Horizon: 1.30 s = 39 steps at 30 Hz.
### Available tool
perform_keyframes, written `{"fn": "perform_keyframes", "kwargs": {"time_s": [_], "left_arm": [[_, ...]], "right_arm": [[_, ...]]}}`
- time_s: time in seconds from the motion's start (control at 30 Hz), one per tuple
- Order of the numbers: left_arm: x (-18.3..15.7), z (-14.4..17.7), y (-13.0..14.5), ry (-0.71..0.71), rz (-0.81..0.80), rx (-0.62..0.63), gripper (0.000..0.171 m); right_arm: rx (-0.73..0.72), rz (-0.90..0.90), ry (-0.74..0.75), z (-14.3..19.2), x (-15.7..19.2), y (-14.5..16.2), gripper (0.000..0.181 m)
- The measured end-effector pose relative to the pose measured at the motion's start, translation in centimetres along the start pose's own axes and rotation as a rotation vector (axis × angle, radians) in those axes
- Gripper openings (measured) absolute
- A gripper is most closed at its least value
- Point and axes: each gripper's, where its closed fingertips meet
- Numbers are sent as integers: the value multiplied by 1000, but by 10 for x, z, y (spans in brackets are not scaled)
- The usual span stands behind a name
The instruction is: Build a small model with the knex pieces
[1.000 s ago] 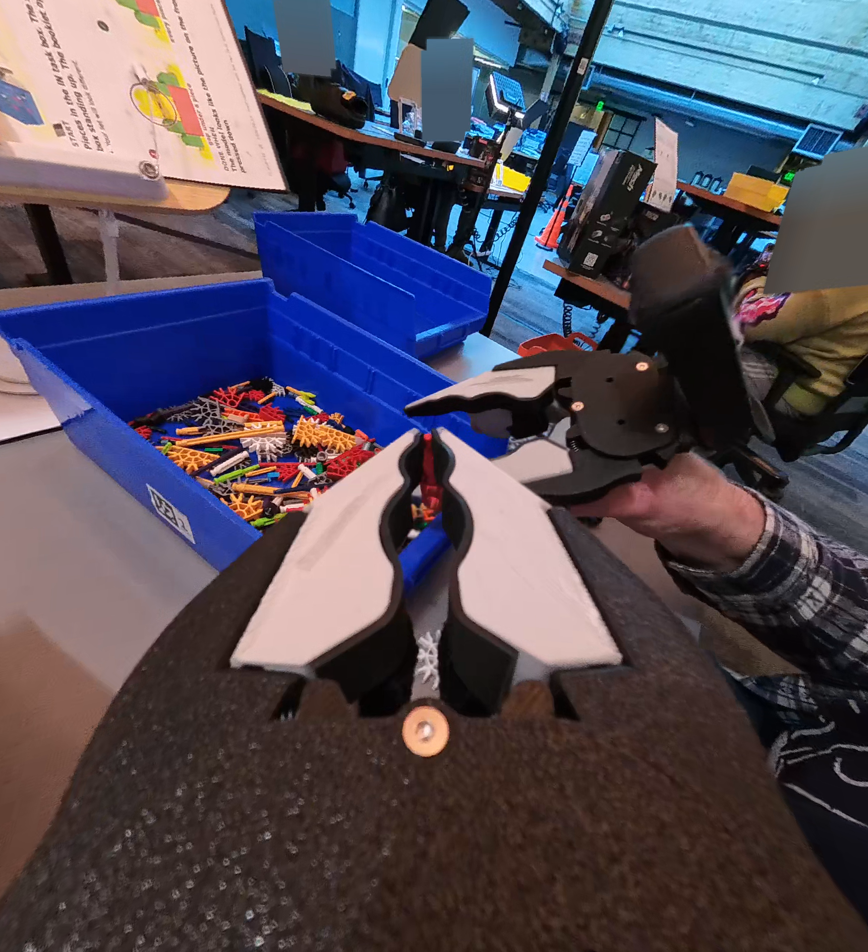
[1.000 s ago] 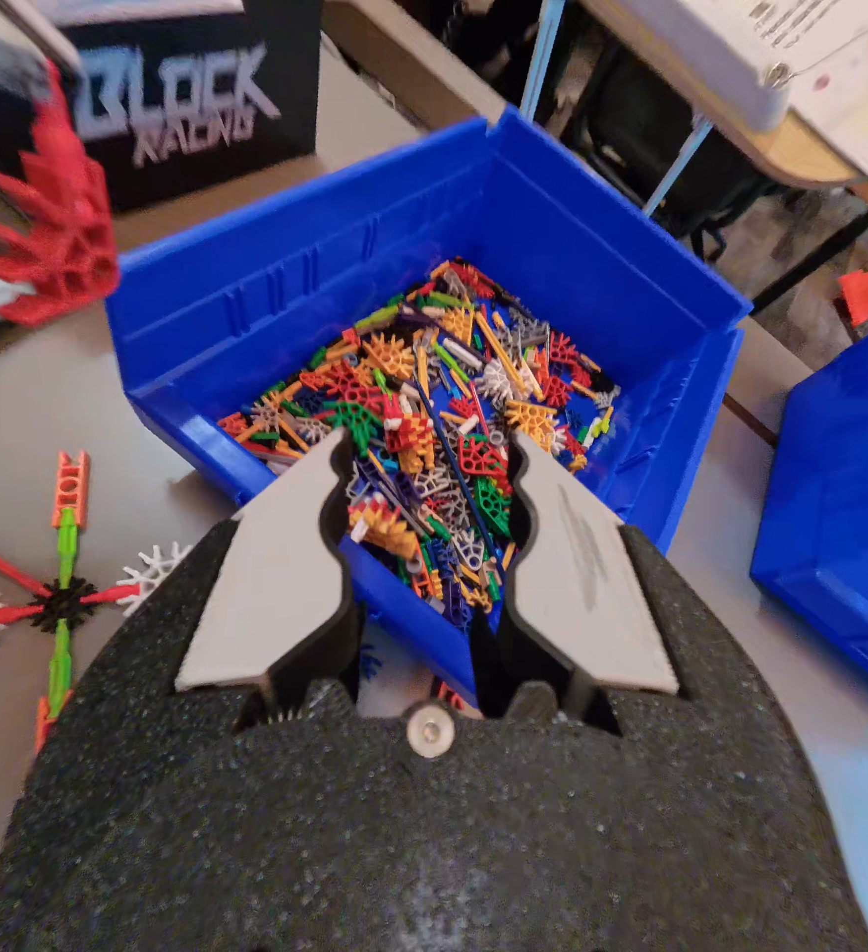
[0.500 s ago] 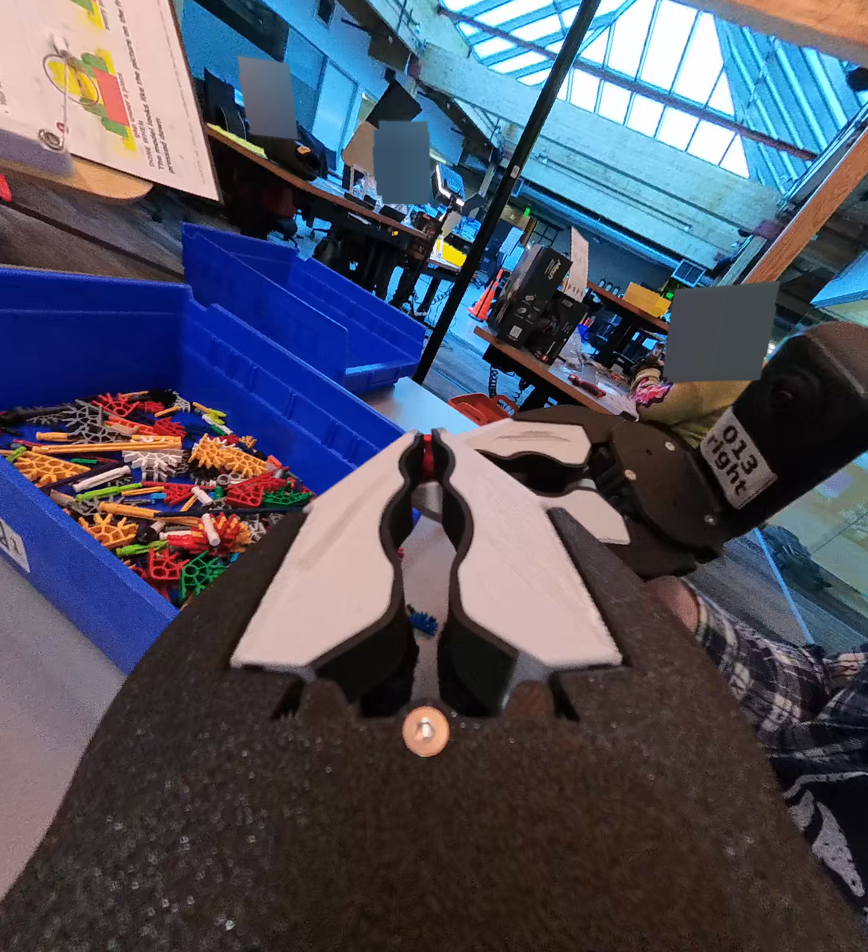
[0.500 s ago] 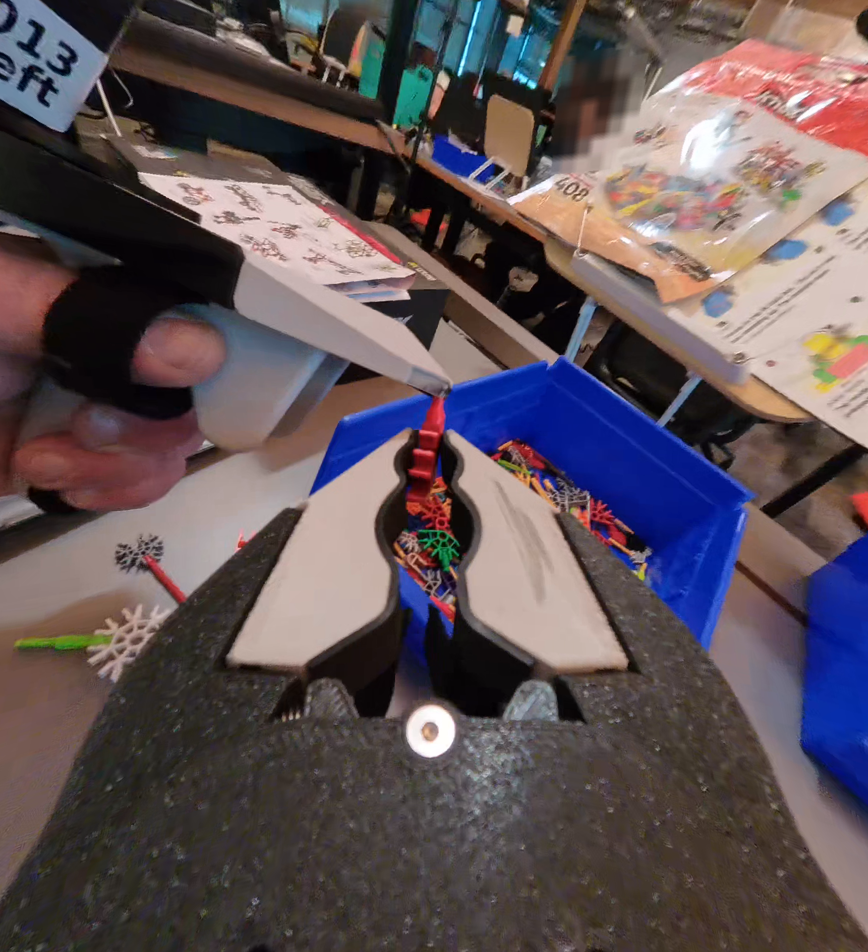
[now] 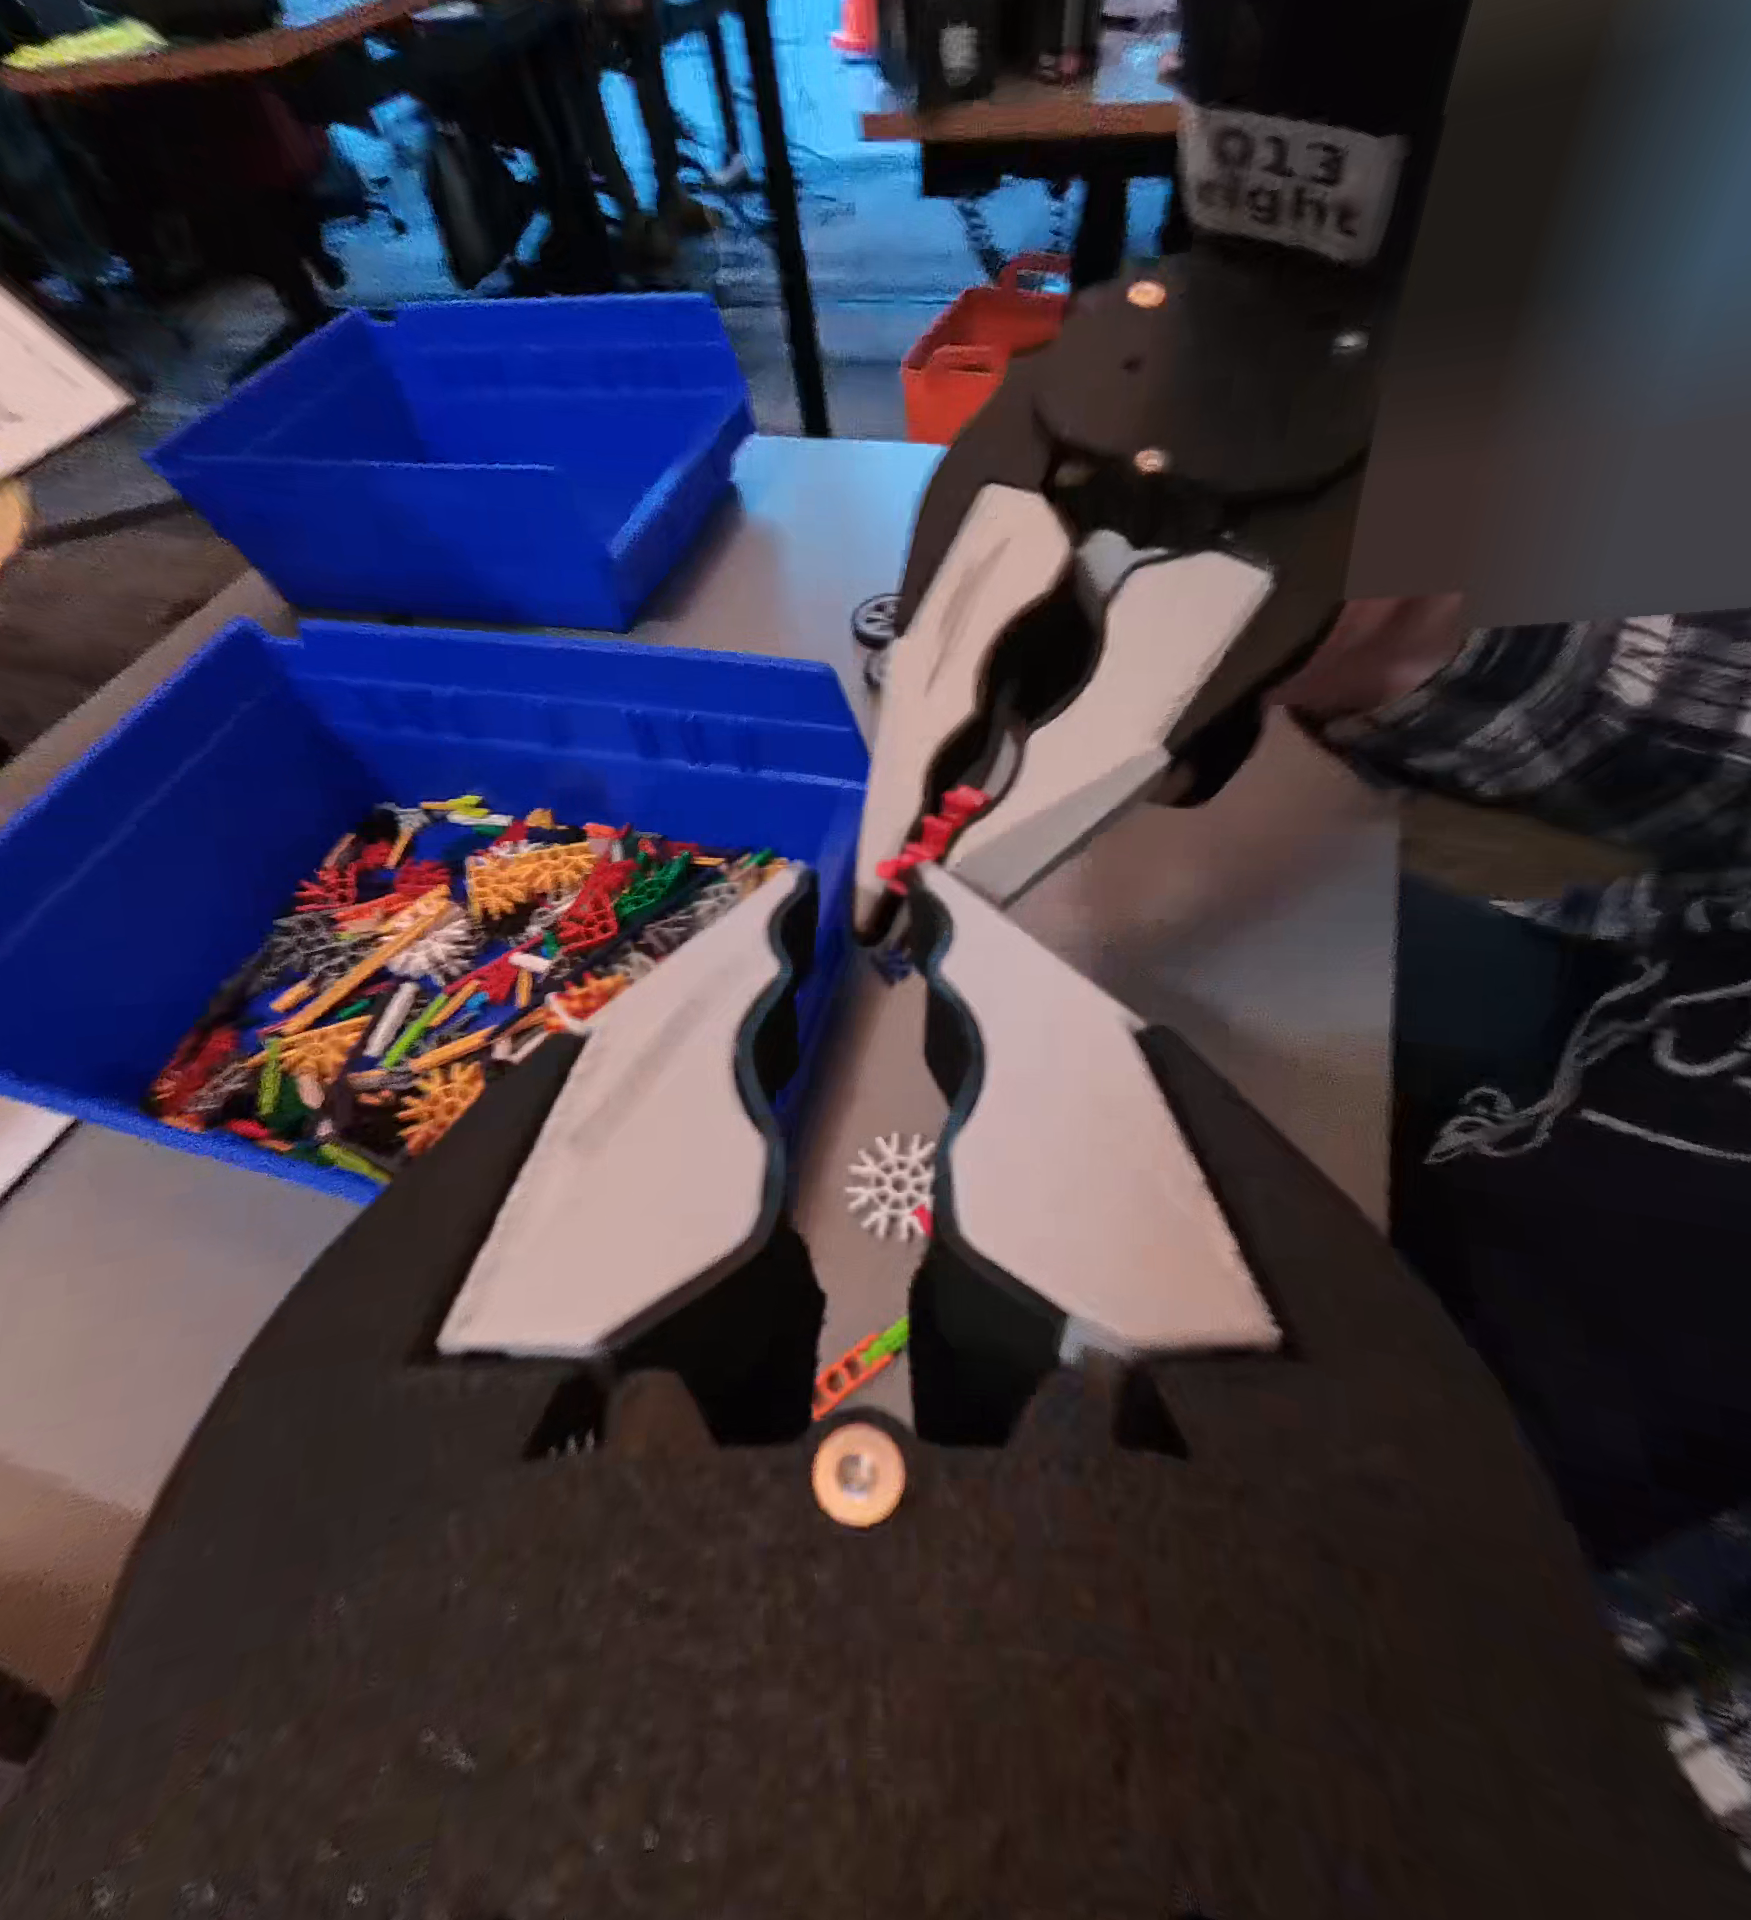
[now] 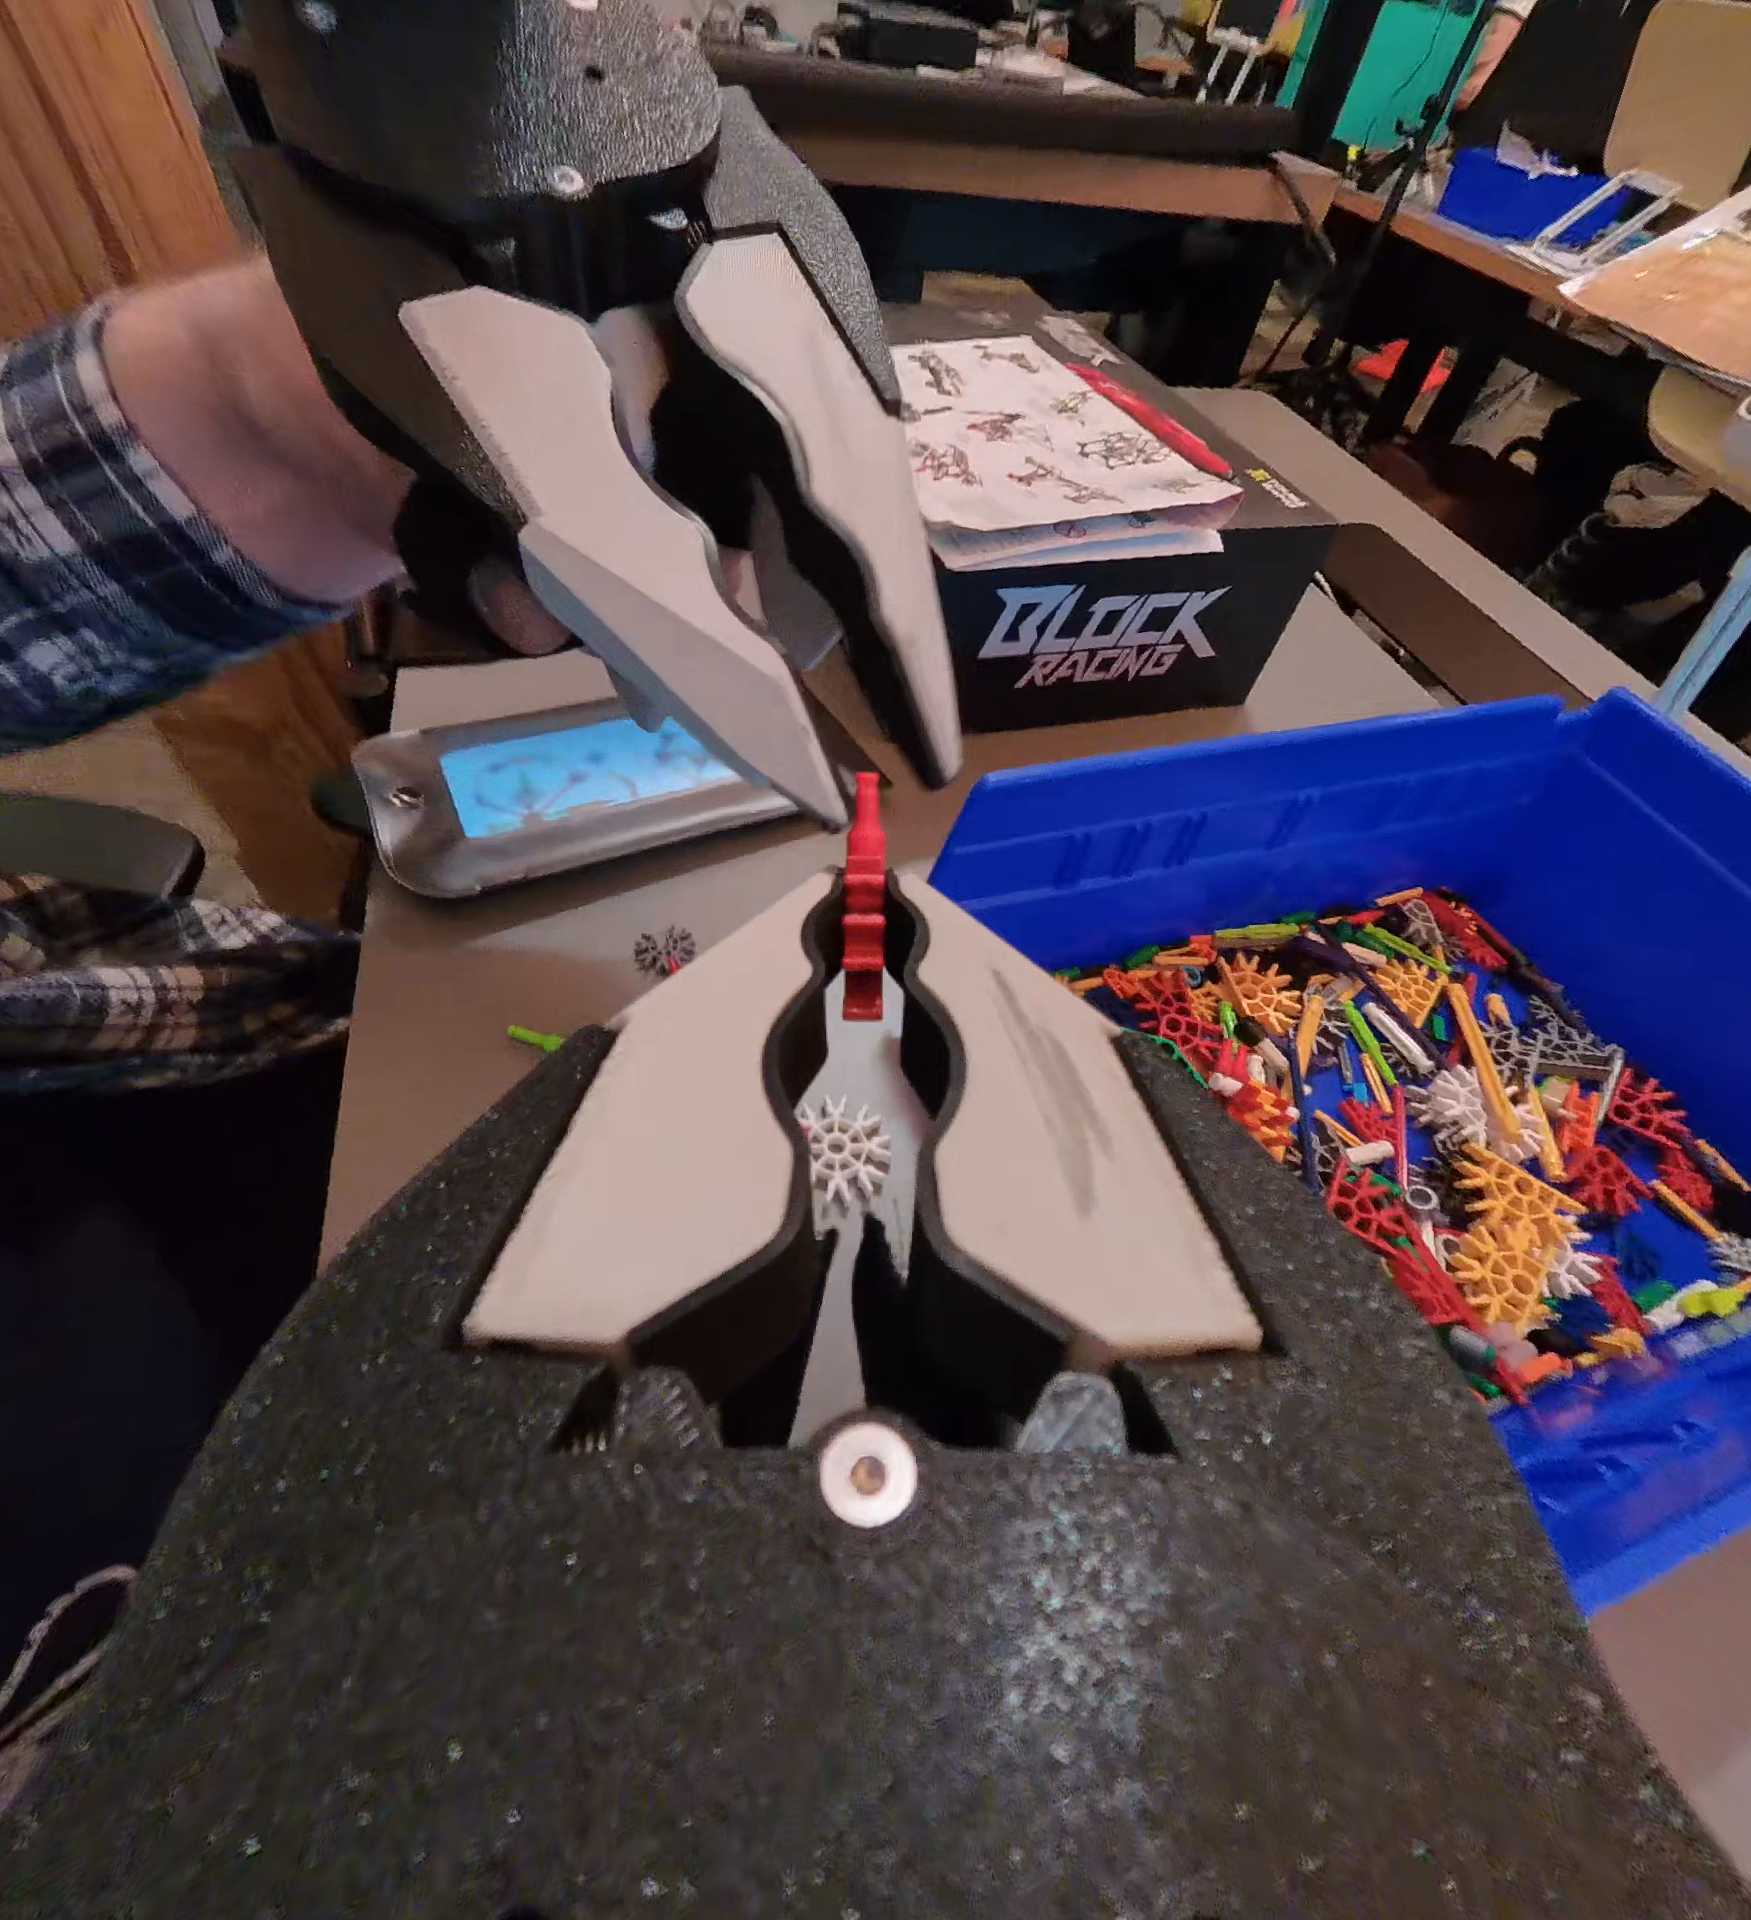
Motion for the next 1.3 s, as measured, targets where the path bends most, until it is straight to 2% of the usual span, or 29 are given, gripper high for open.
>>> {"fn": "perform_keyframes", "kwargs": {"time_s": [0.1,0.2,0.57,0.87,1.1,1.27,1.3], "left_arm": [[-11,-7,6,77,0,42,7],[-16,-7,7,101,-1,34,6],[-19,1,-1,71,-34,-54,3],[4,-2,4,-219,-224,31,5],[11,-6,11,-343,-359,126,5],[20,-9,13,-415,-436,161,4],[22,-11,10,-422,-463,165,0]], "right_arm": [[33,53,-29,0,6,4,4],[47,68,-62,3,10,5,4],[7,-6,-82,4,12,-5,6],[53,-94,52,-8,-6,0,4],[94,-94,95,-14,-12,9,3],[96,-149,130,-19,-22,13,3],[94,-180,152,-21,-28,12,1]]}}
Point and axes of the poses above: each gripper's, where its closed fingertips meet, z back along the fingers, y out of its underside, x = y × z across the jaws, and after that the axes turned 13 degrees about y, right-handed
